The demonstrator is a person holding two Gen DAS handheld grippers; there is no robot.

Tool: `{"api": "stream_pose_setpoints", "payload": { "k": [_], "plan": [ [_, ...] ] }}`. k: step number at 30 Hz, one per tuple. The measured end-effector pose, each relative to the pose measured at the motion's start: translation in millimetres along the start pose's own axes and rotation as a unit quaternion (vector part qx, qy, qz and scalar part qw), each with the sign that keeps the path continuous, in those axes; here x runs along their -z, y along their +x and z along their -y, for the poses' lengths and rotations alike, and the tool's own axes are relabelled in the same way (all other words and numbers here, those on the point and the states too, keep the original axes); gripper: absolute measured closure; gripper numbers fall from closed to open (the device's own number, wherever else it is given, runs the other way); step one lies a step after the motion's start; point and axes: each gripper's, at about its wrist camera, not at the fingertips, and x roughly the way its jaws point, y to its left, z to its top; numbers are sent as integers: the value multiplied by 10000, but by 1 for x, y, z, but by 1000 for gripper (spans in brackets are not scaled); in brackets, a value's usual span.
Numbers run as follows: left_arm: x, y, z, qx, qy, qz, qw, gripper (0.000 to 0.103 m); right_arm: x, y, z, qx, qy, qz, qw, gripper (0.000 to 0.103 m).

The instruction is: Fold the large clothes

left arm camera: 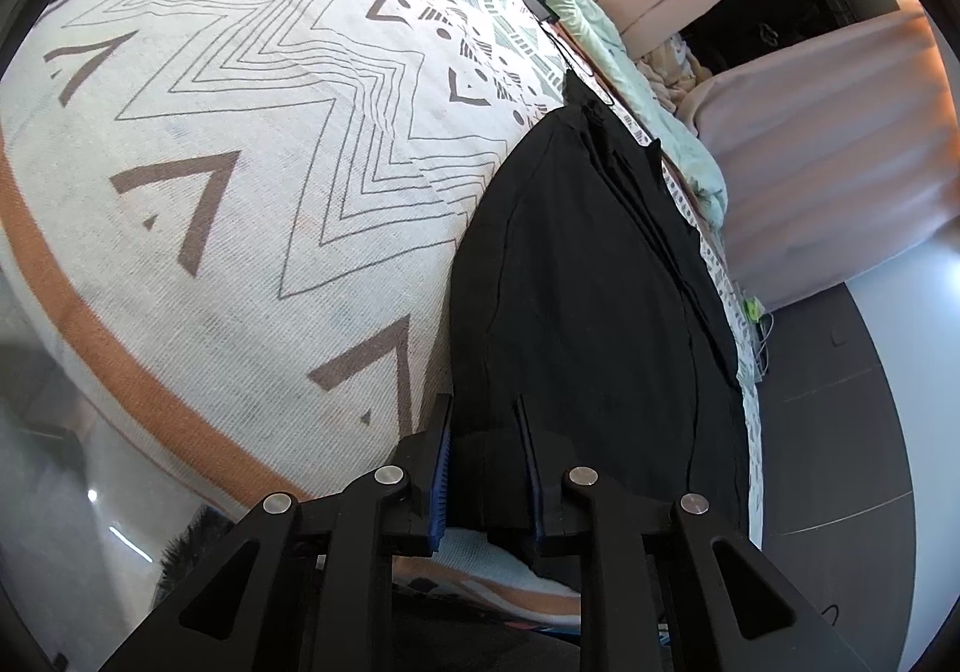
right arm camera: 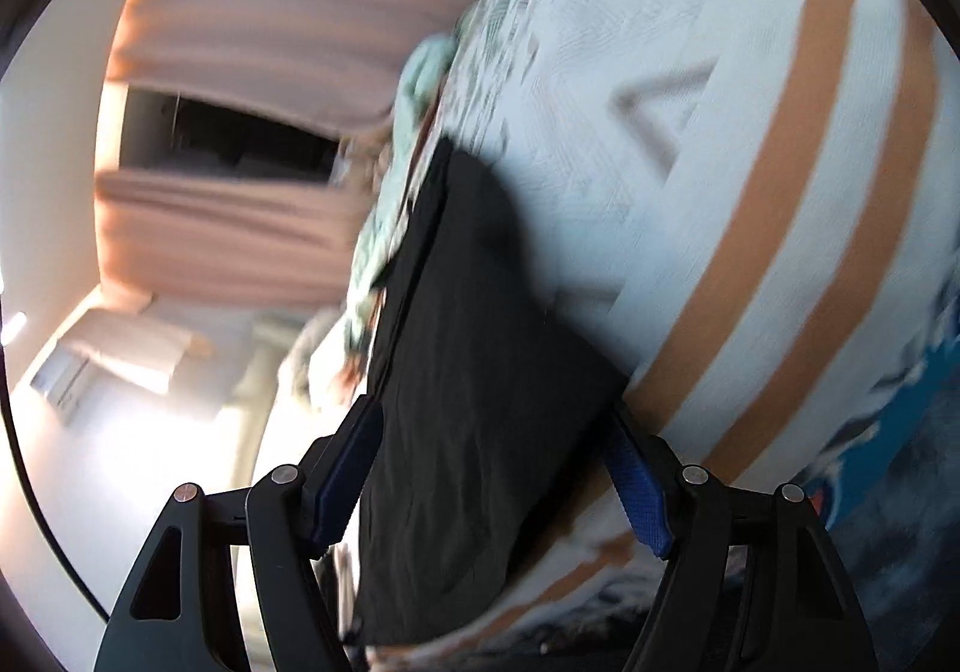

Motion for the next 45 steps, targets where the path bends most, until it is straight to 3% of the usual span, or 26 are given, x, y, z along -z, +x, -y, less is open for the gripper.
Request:
{"api": "stream_pose_setpoints", "payload": {
  "k": [11,13,15,19,31,45],
  "plan": [
    [-10,21,5,53,42,76,9999,85,-2,32,-14,200,-393,-257,9987,30],
    [-9,20,7,6,86,92,9999,93,0,34,-13,373,-471,-266,9978,48],
    [-8,14,7,109,97,187,9997,96,1,36,-8,545,-390,-331,9972,99],
    [-5,-7,14,264,244,486,9982,98,4,26,-10,521,-437,-179,9975,100],
    [6,-91,23,790,173,934,9923,100,20,-40,-84,-123,-1011,82,9948,100],
    [13,-227,33,1624,99,1681,9722,100,55,-129,-187,-871,-1588,353,9828,100]
  ]
}}
